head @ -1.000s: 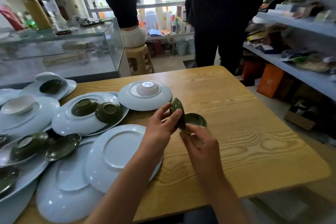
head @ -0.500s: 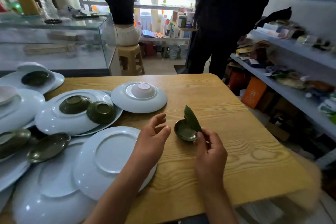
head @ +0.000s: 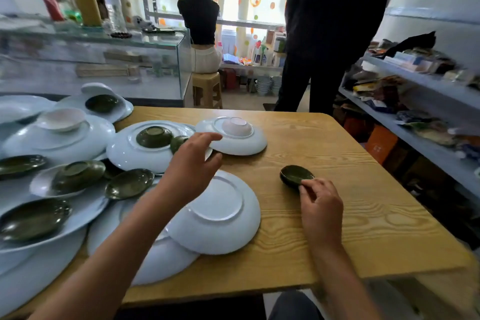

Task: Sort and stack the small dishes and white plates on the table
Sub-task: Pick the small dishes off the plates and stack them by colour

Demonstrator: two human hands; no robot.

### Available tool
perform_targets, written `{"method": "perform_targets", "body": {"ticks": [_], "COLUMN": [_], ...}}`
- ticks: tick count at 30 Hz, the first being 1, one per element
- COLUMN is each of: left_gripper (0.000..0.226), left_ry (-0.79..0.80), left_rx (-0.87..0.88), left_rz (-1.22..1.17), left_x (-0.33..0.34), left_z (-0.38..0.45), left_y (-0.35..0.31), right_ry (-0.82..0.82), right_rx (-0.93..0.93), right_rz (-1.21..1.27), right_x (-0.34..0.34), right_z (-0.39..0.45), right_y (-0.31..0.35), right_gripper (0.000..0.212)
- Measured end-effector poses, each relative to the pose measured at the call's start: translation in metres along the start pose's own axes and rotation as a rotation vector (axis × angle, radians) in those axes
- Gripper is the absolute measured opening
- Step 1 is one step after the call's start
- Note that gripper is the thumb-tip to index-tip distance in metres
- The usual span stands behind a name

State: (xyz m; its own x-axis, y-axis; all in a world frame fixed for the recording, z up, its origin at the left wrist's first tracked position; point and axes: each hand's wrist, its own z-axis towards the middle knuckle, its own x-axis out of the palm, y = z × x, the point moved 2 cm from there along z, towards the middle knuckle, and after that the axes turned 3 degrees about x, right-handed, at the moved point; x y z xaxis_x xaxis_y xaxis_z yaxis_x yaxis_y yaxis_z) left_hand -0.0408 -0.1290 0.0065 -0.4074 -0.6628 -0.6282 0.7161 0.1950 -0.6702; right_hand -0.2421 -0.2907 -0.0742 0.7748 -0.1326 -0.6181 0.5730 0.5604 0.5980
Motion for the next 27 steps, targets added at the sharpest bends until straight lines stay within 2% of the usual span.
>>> {"method": "perform_targets", "body": {"ticks": [5, 8, 11, 14, 19, 24, 27], "left_gripper": [0.038, 0.032, 0.031, 0.031, 0.039, 0.038, 0.048], "left_ry": [-0.001, -0.022, -0.065, -0.091, 0.011, 0.099, 0.152], "left_rx": [-0.039, -0.087, -0.131, -0.144, -0.186, -0.113, -0.079], "left_rz": [0.122, 0.117, 0.047, 0.079, 0.238, 0.327, 0.37], "left_x": [-0.027, -0.034, -0.033, -0.027, -0.015, -0.009, -0.006], "left_z": [0.014, 0.024, 0.033, 0.042, 0.052, 0.058, 0.062], "left_y": [0.022, 0.032, 0.039, 0.039, 0.06, 0.073, 0.078], "right_ry": [0.025, -0.027, -0.091, -0.101, -0.026, 0.072, 0.078], "right_rx": [-0.016, -0.078, -0.089, -0.12, -0.222, -0.175, -0.161], "right_rz": [0.008, 0.004, 0.107, 0.228, 0.296, 0.254, 0.235], "right_x": [0.005, 0.004, 0.007, 0.018, 0.048, 0.079, 0.08], "right_z": [-0.003, -0.002, 0.001, 0.008, 0.019, 0.007, 0.009], "right_y": [0.003, 0.01, 0.028, 0.053, 0.085, 0.075, 0.069], "right_gripper": [0.028, 0.038, 0.036, 0.035, 0.033, 0.026, 0.023]}}
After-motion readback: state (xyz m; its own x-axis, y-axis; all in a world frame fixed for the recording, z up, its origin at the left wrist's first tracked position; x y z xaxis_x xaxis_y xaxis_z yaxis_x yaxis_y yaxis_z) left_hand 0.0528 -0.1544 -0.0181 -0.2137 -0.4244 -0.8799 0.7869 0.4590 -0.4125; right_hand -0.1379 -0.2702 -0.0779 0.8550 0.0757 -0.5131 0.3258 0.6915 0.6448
